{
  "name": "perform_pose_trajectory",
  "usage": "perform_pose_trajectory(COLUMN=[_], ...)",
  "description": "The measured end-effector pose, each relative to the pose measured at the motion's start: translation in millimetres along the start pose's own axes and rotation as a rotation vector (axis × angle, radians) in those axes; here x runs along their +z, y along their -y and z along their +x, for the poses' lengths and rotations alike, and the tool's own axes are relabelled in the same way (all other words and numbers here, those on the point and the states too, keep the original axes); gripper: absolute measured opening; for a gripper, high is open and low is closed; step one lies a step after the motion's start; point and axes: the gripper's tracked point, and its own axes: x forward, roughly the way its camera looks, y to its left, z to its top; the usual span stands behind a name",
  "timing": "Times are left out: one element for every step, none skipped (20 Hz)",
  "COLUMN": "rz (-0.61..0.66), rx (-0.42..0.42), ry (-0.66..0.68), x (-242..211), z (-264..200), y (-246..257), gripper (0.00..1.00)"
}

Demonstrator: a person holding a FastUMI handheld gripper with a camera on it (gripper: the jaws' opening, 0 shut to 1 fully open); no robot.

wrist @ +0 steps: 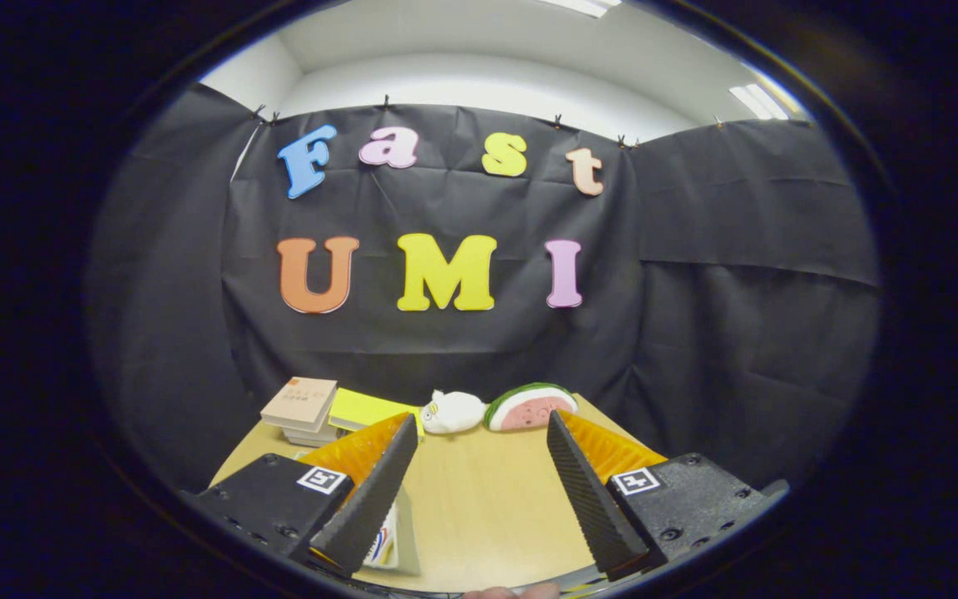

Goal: Open the storage box then place both shoes into the box .Put the left shoe in first, then the right shoe, with the right side of both shoes facing outward in a uniform manner.

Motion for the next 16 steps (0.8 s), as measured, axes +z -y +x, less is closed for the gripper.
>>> perform_pose_trajectory(rz=[-0.002, -0.005, -0.009, -0.010, -0.012, -0.013, -0.016, -0.015, -0.013, -0.010, -0.006, -0.005, -0.003, -0.003, -0.006, -0.011], rx=[0.006, 0.012, 0.019, 0.022, 0.022, 0.024, 0.024, 0.024, 0.023, 0.022, 0.023, 0.025, 0.027, 0.029, 0.033, 0.036], ry=[0.002, -0.001, -0.005, -0.012, -0.018, -0.021, -0.021, -0.018, -0.014, -0.009, -0.008, -0.010, -0.013, -0.015, -0.017, -0.020], x=[0.2, -1.2, -1.3, -1.7, -1.6, -1.8, -0.3, -0.8, -0.2, 0.7, 1.1, 0.7, -0.2, -1.2, -2.6, -3.5], z=[-1.8, -2.5, -2.3, -3.6, -5.1, -5.8, -5.9, -6.3, -6.4, -5.9, -6.2, -6.4, -7.2, -8.1, -7.5, -8.5], y=[-3.4, -4.1, -4.8, -5.3, -5.9, -7.3, -7.5, -10.7, -11.9, -12.6, -13.5, -16.0, -17.2, -19.3, -20.7, -23.2], gripper=[1.00, 1.00, 1.00, 1.00, 1.00, 1.00, 1.00, 1.00, 1.00, 1.00, 1.00, 1.00, 1.00, 1.00, 1.00, 1.00])
